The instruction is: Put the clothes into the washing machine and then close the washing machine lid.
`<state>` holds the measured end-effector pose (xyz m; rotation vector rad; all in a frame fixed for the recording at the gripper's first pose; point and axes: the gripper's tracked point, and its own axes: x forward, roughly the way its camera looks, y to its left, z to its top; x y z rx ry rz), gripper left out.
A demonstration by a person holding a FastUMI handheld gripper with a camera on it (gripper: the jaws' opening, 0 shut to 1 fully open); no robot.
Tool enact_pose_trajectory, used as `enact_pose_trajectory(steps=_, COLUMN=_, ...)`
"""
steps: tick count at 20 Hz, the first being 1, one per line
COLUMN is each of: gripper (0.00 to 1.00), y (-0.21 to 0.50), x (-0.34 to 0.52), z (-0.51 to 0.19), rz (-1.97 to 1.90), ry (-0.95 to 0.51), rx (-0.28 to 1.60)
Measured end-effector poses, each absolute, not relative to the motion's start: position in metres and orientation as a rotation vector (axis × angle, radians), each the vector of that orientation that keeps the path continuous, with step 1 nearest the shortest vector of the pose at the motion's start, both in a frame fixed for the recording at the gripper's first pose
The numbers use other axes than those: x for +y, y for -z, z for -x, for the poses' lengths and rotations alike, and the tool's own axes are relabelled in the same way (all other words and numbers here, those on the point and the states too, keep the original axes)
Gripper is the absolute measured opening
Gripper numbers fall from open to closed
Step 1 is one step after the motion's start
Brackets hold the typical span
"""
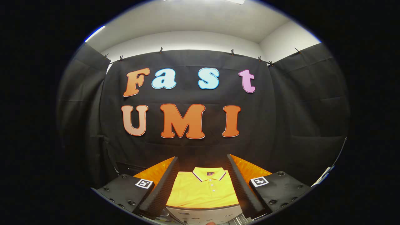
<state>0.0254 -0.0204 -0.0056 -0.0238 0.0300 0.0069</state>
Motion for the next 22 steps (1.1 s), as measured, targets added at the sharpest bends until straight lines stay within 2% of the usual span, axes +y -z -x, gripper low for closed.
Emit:
enact_pose_trajectory(steps=12, gripper=0.98, y=0.051, x=-0.036, z=-0.097, rz=0.037, ry=-0.022, rx=0.135)
enact_pose_trajectory(steps=22, gripper=0.98, y=0.165, x=-0.053, z=-0.187, rz=0.015, ry=-0.029, rx=0.375)
